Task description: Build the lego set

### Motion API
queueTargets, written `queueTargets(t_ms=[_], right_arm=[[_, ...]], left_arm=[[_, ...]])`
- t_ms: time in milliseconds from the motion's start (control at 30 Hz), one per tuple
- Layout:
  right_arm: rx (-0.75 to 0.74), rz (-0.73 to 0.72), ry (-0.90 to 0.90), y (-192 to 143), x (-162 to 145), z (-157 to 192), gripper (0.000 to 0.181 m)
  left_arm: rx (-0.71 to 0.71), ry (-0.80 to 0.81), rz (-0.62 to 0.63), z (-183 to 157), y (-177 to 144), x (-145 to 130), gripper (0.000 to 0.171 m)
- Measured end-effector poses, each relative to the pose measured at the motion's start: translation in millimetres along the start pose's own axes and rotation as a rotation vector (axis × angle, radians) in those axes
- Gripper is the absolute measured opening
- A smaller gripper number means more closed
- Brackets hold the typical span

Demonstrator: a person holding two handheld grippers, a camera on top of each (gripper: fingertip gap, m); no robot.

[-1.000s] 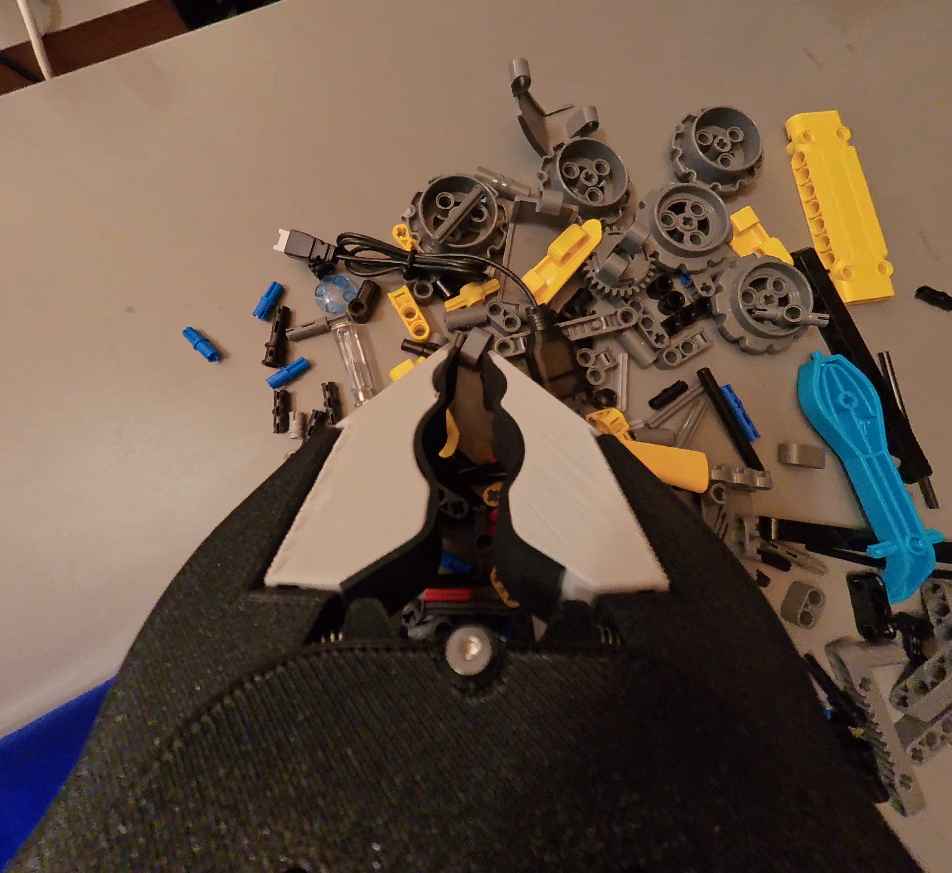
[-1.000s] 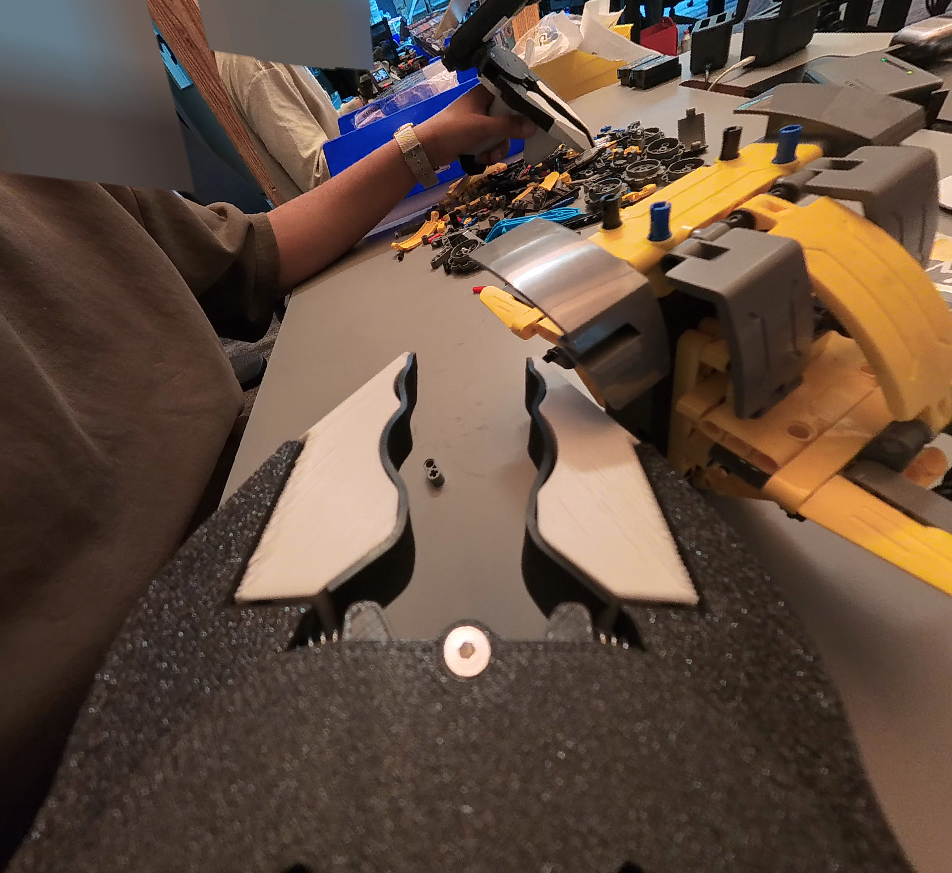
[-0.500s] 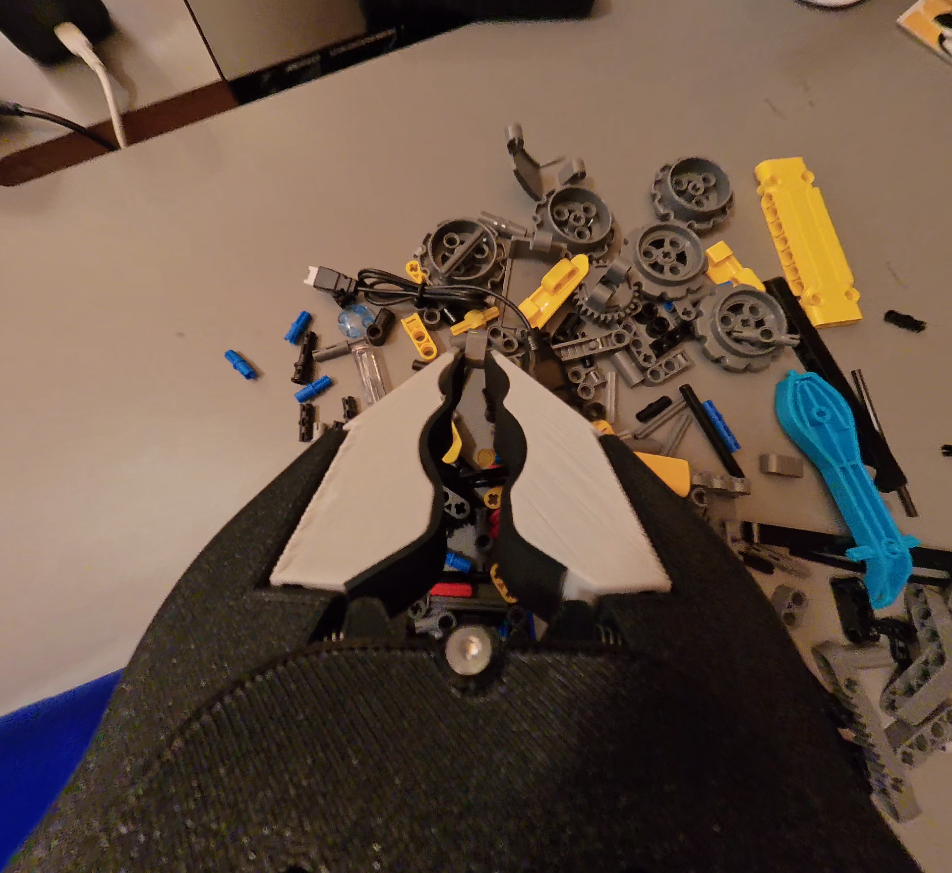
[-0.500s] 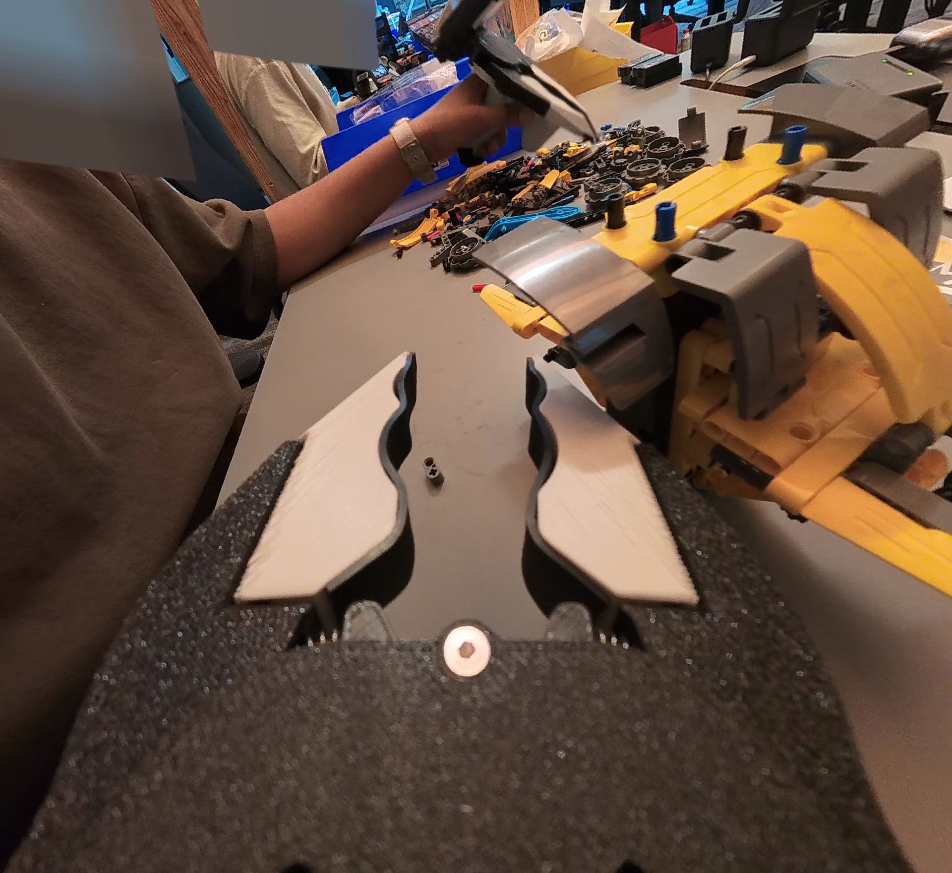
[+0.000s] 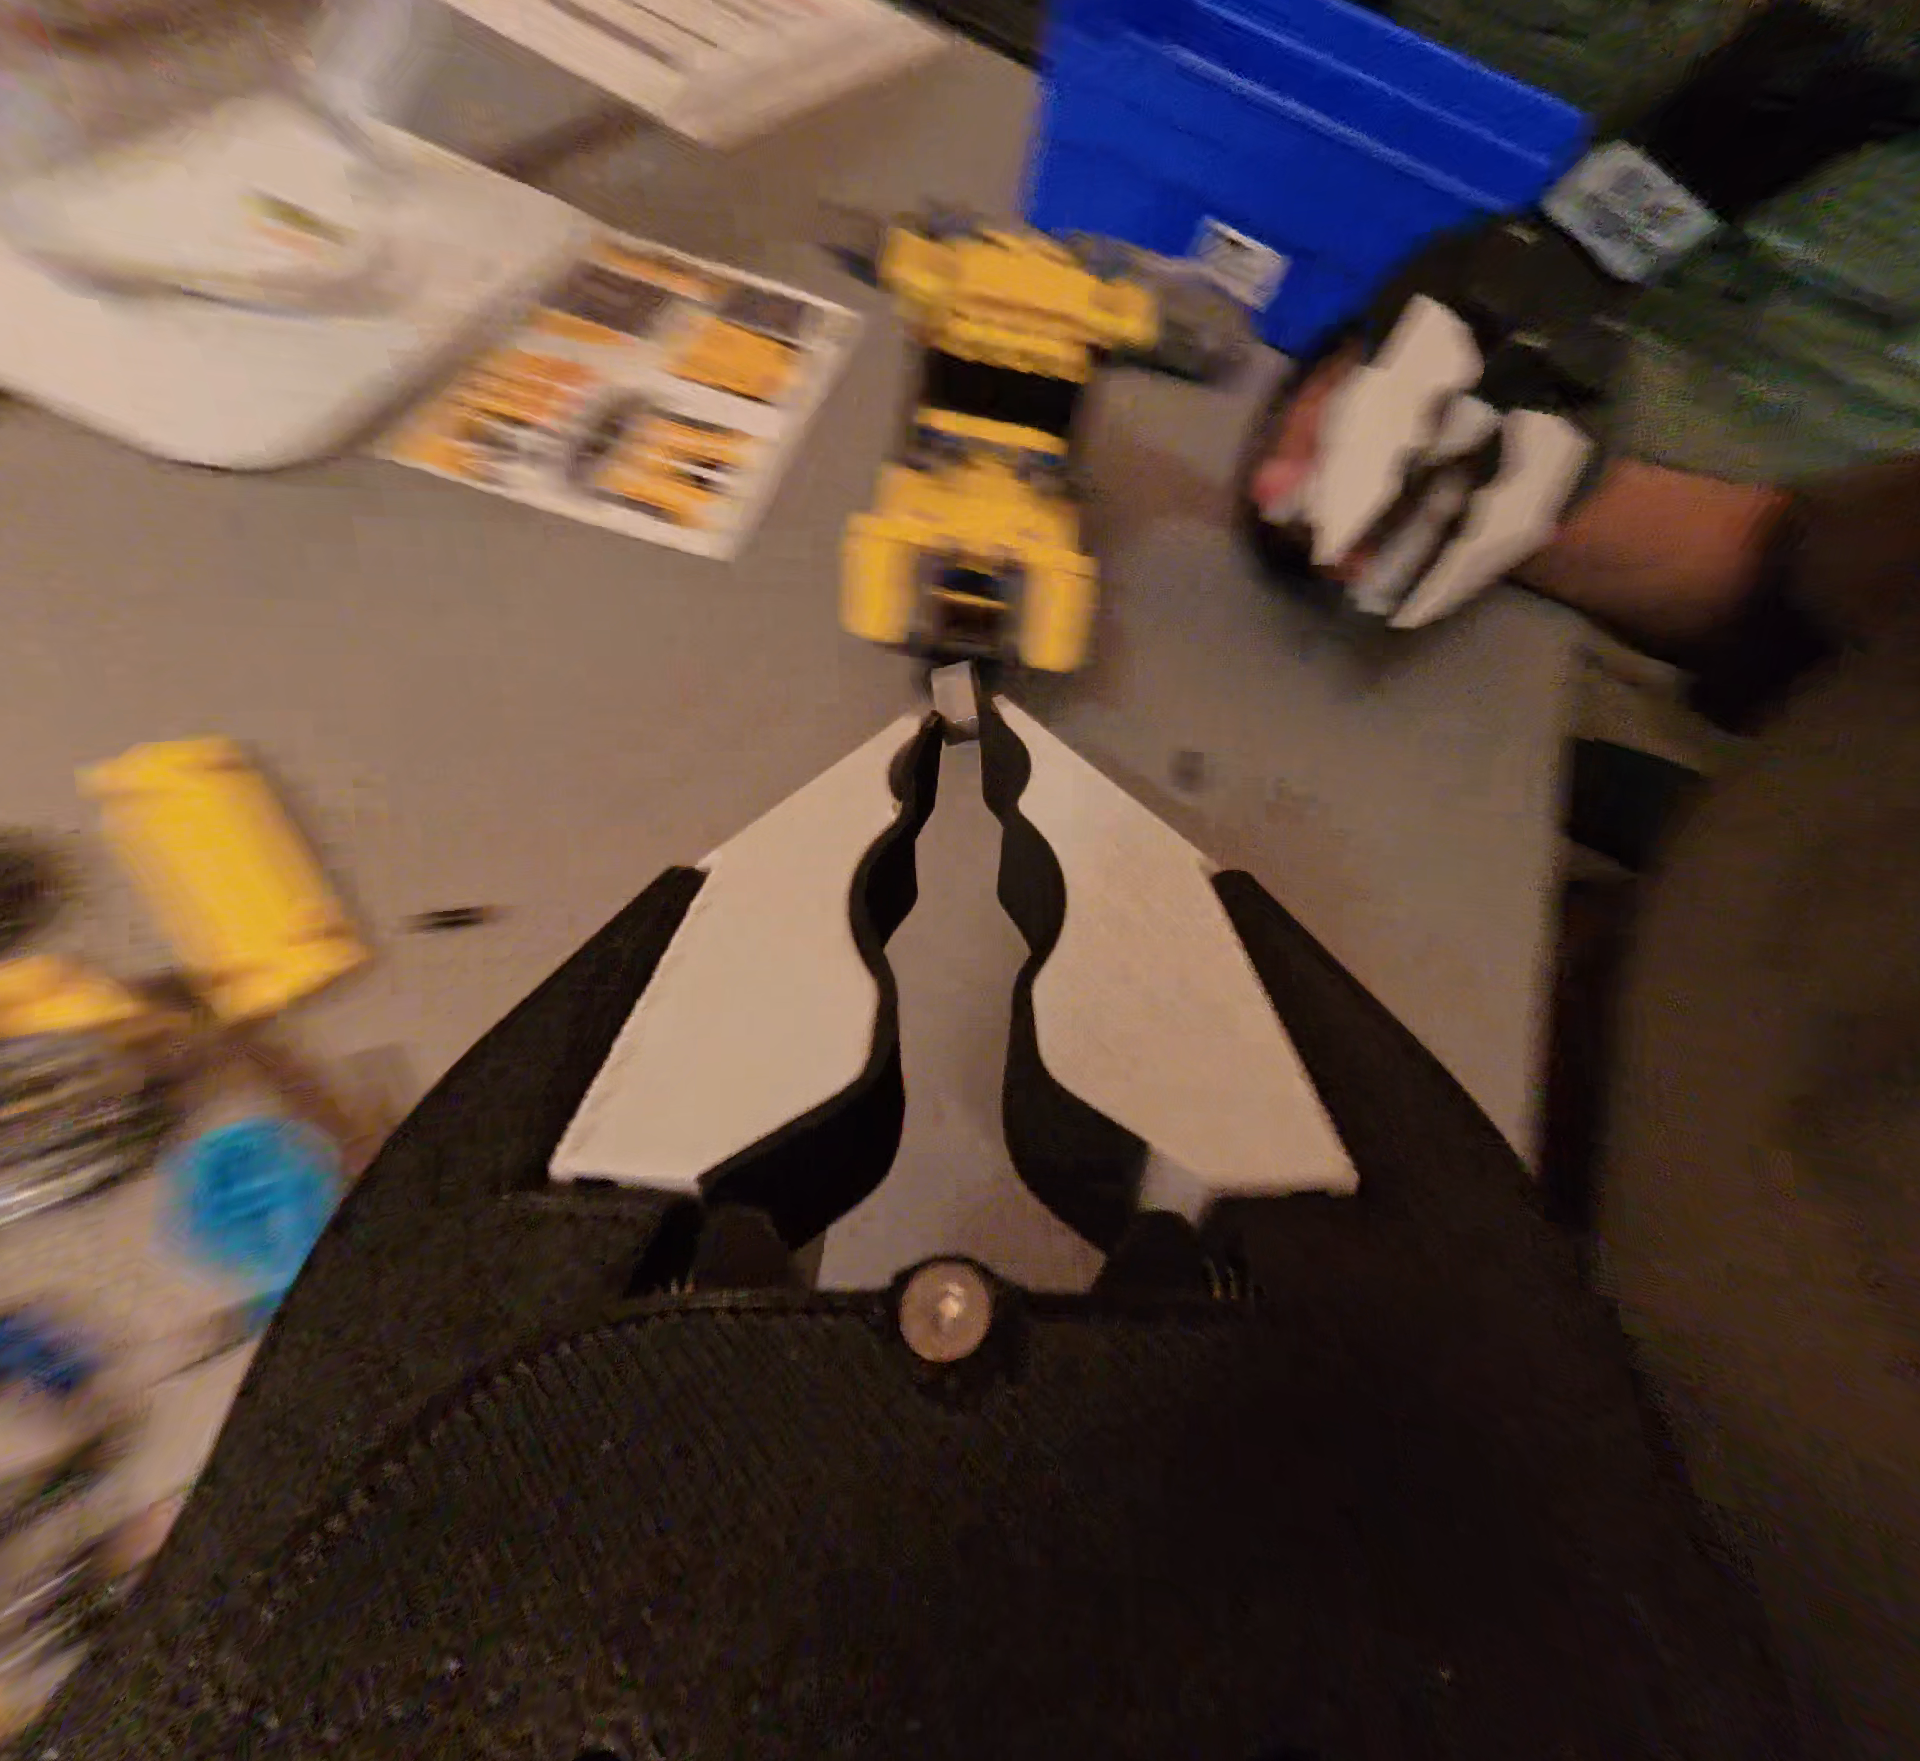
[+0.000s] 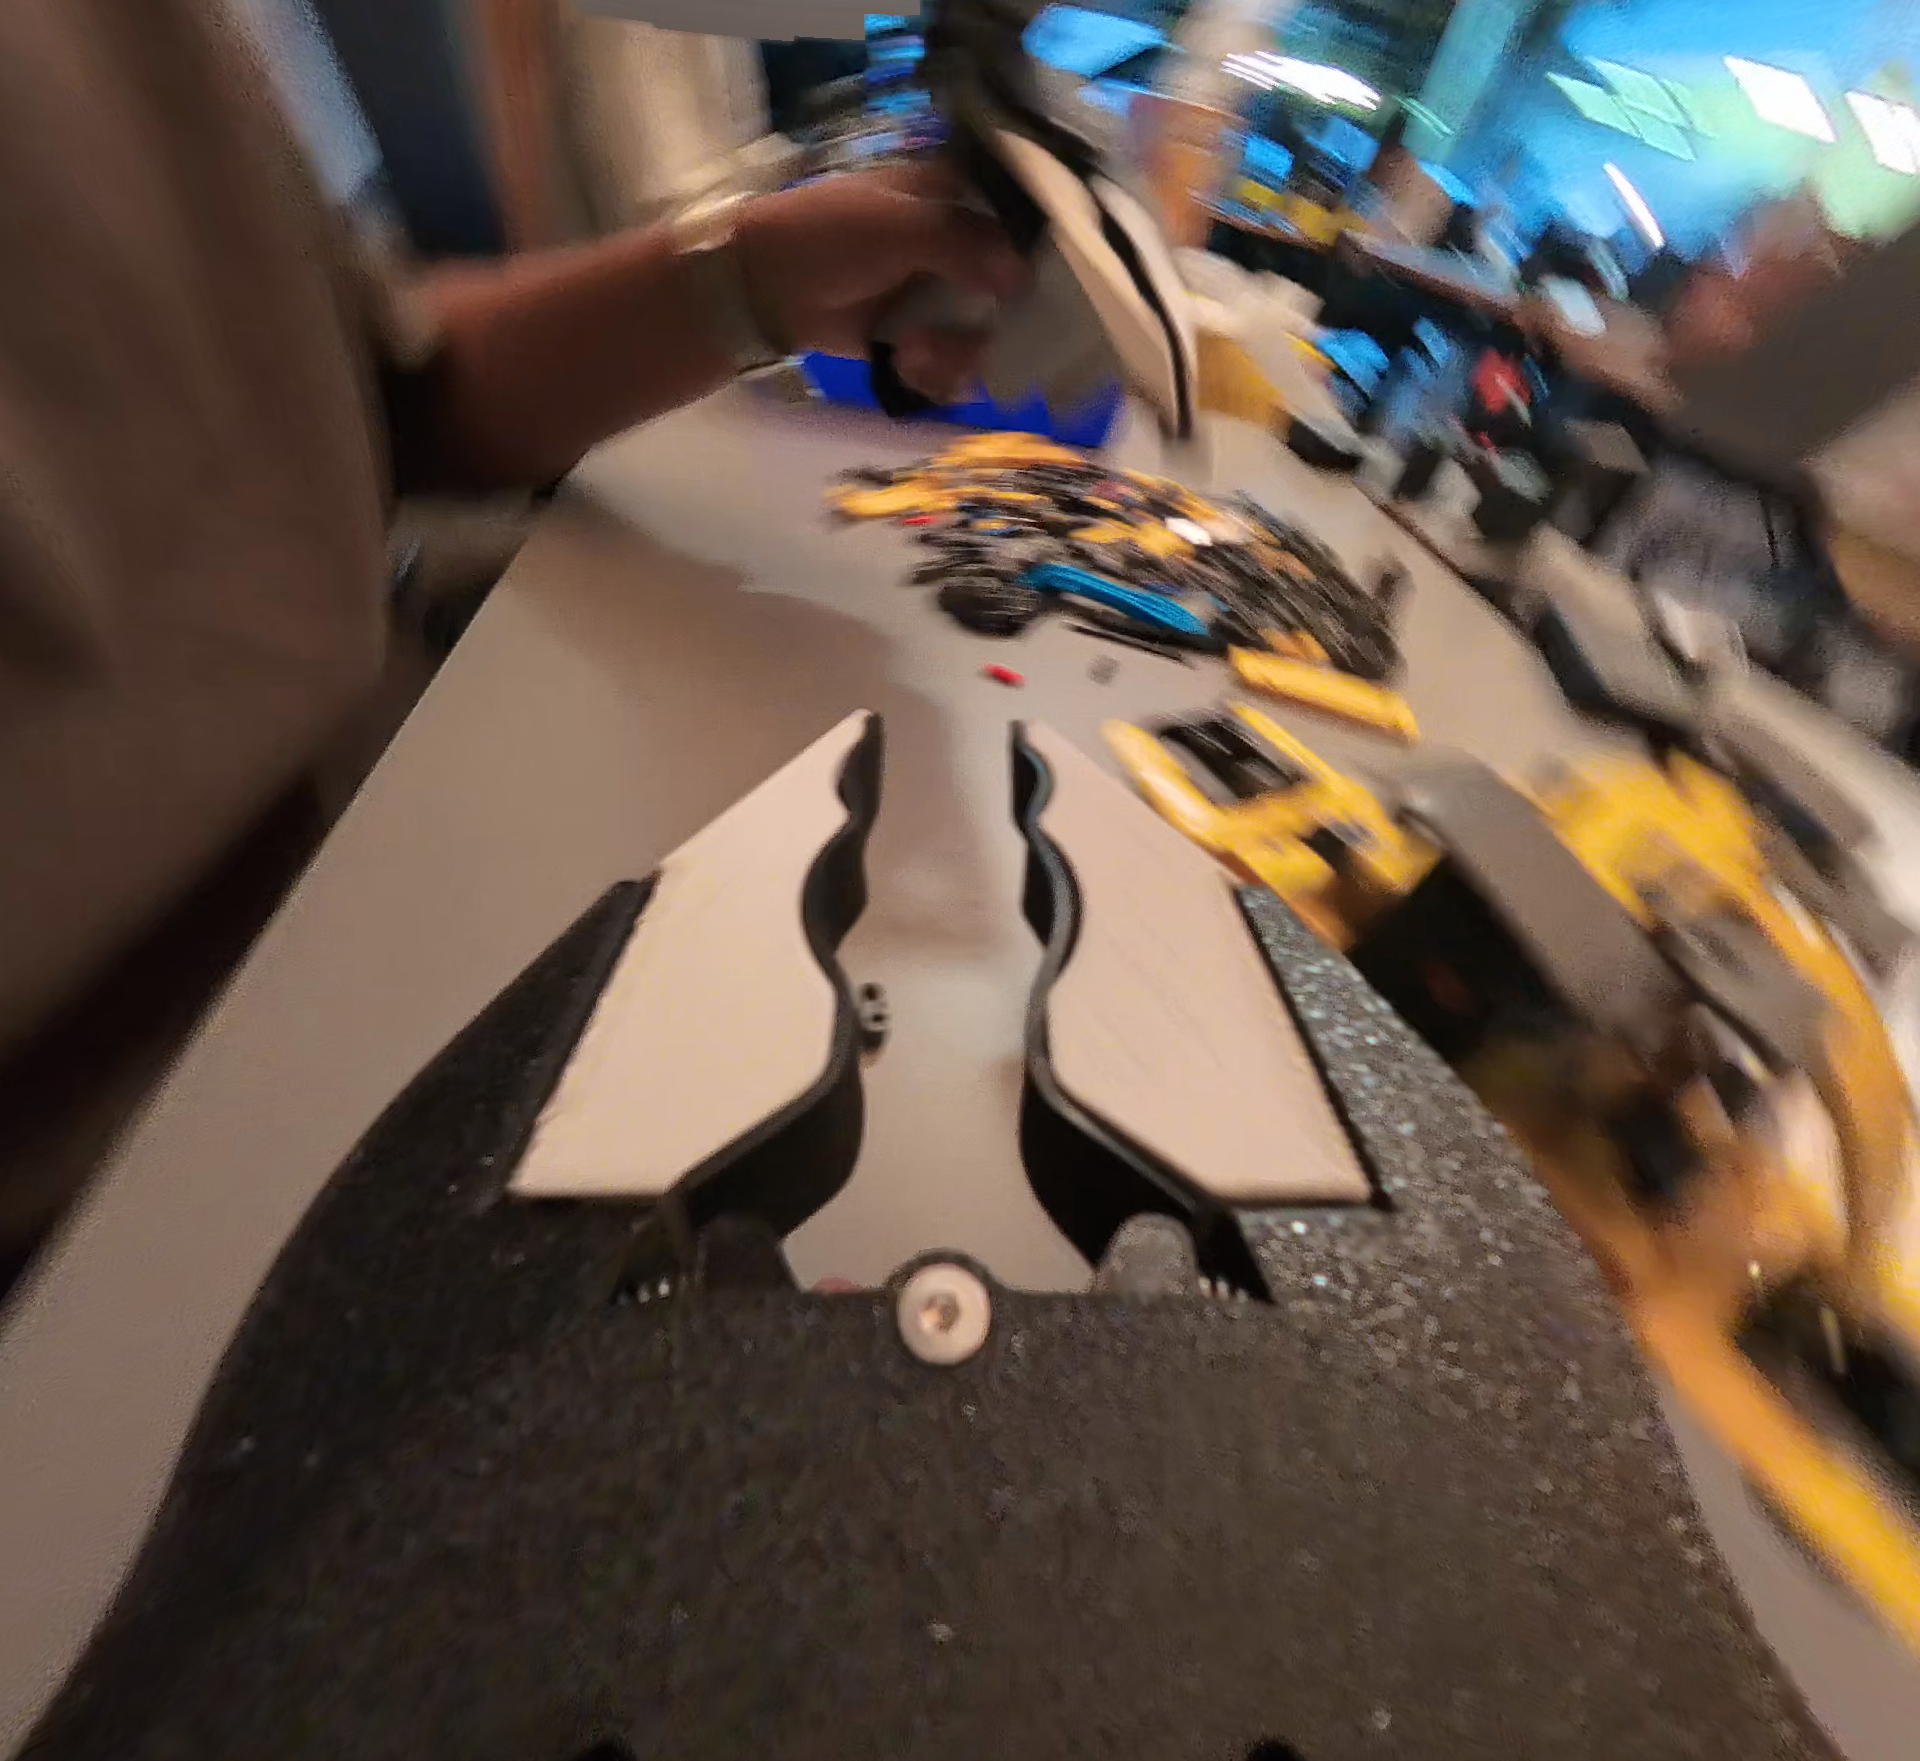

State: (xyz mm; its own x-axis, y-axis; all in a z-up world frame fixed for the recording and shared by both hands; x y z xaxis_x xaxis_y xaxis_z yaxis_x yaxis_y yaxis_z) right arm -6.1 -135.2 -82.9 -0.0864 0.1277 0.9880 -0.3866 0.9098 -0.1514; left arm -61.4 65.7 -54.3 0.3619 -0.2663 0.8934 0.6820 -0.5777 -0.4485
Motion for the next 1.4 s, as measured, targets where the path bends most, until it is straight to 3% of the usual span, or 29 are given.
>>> queueTargets(t_ms=[167,367,567,900,1100,1233,1400], right_arm=[[0.069,0.028,-0.126,3.5,-3.1,26.4,0.02],[0.103,0.115,-0.174,5.9,-11.8,32.8,0.021],[0.106,0.112,-0.206,6.1,-9.1,34.7,0.007],[0.114,0.206,-0.197,12.1,-23.4,38.5,0.017],[0.107,0.252,-0.206,18.1,-31.8,36.8,0.0],[0.101,0.287,-0.171,18.7,-35.0,34.2,0.0],[0.065,0.3,-0.174,20.6,-38.8,30.4,0.0]], left_arm=[[-0.367,-0.099,0.136,-90.2,60.0,-20.7,0.004],[-0.555,-0.253,0.112,-116.7,78.8,-19.6,0.003],[-0.561,-0.296,0.082,-112.5,77.4,-15.2,0.003],[-0.566,-0.346,0.072,-104.5,81.8,-25.1,0.002],[-0.589,-0.361,0.05,-102.8,84.4,-26.1,0.0],[-0.518,-0.323,0.087,-97.7,88.0,-32.9,0.003],[-0.404,-0.32,-0.004,-79.3,64.7,-27.6,0.015]])
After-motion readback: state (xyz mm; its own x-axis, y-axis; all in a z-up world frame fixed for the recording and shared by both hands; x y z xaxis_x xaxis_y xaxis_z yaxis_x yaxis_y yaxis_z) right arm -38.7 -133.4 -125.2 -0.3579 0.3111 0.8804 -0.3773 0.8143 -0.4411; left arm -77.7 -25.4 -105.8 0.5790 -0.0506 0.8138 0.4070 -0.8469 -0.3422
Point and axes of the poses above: each gripper's, where its closed fingertips meet, y out along the fingers, x out of its top, z = x × y across the jaws, the point moved 5 cm from there along -y, back along the fingers, and after that the axes turned 12 degrees about y, right-handed, at the moved point
